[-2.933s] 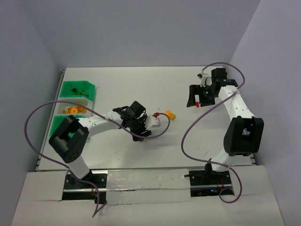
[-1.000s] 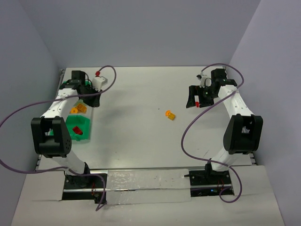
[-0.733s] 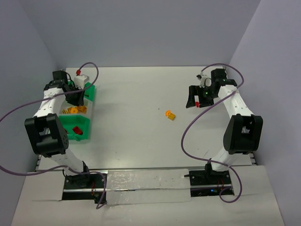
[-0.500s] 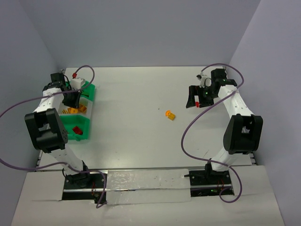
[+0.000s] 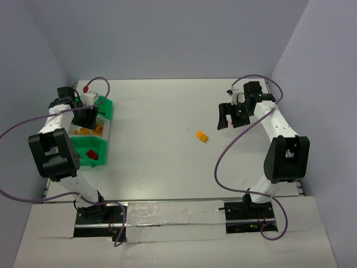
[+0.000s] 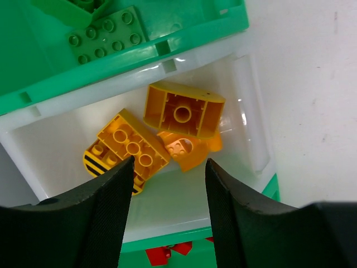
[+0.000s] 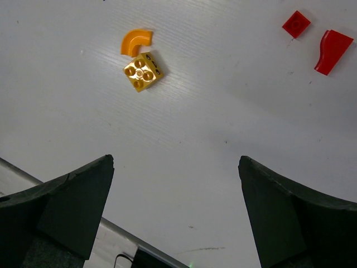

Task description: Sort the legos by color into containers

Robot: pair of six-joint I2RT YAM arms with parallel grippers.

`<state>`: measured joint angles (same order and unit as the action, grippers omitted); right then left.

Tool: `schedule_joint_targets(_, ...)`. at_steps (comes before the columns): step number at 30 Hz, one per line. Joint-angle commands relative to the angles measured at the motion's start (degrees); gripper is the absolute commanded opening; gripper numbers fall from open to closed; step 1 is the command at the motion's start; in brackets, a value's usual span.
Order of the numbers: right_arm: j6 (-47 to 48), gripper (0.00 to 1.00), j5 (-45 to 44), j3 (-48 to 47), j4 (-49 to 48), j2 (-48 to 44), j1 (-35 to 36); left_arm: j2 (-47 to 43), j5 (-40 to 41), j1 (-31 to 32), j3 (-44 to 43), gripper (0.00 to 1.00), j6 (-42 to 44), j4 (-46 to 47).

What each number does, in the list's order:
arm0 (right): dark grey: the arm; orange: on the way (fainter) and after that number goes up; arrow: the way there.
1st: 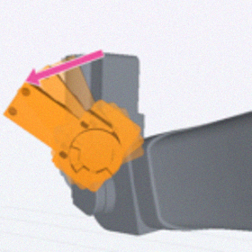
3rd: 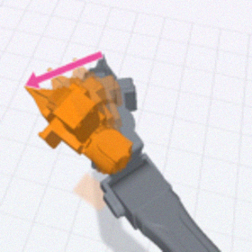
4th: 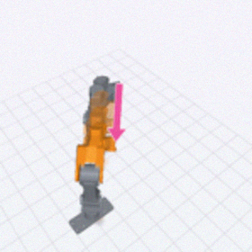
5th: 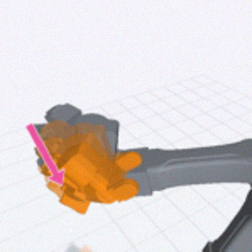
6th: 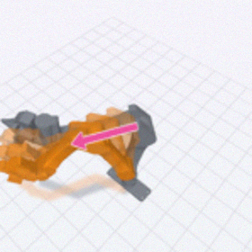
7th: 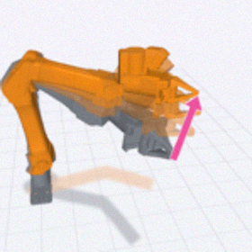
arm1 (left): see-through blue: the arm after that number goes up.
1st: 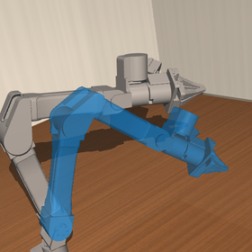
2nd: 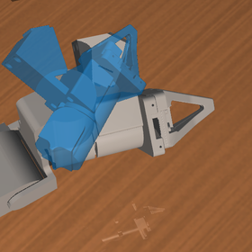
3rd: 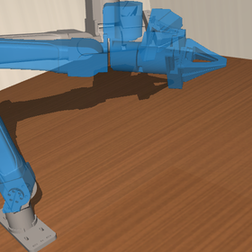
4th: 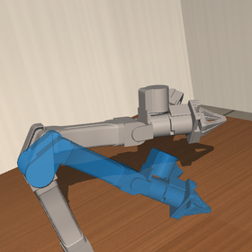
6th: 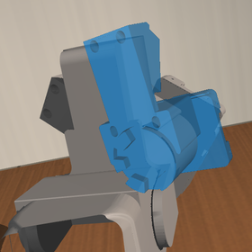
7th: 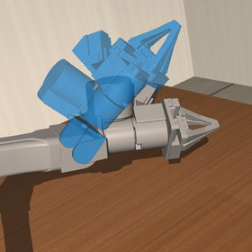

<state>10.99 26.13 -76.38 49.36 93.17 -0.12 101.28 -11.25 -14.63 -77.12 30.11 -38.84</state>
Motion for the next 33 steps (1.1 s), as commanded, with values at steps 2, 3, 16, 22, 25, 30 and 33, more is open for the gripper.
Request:
schedule_joint_targets(2, 1.70, 1.00, -4.97, 0.87, -0.92, -1.69, 5.42, -5.47, -11.19, 0.87, -2.44, 0.60, -0.95, -0.92)
schedule_joint_targets(3, 1.56, 1.00, -5.47, 1.02, -1.08, -1.81, 5.97, -6.37, -12.37, 2.36, -1.91, 0.60, -1.23, -0.73)
schedule_joint_targets(16, 4.29, 0.98, -8.64, 1.56, -4.93, 6.31, 16.01, -8.43, -30.75, 16.86, -3.90, 0.61, -13.15, 4.33)
schedule_joint_targets(22, 7.58, 0.97, -10.21, -3.77, -6.38, 16.29, 17.17, -10.39, -35.46, 17.80, -3.23, 0.62, -16.31, 6.49)
schedule_joint_targets(25, 9.69, 0.97, -11.63, -5.15, -7.21, 19.53, 18.17, -11.53, -35.06, 17.89, -1.82, 0.62, -16.90, 7.55)
schedule_joint_targets(30, 12.04, 0.92, -12.70, -6.89, -7.55, 22.02, 19.12, -12.26, -34.60, 17.89, -0.79, 0.62, -16.49, 7.60)
schedule_joint_targets(33, 13.75, 0.88, -13.19, -8.12, -7.04, 22.89, 19.71, -12.47, -34.37, 17.89, -0.35, 0.62, -16.48, 7.95)
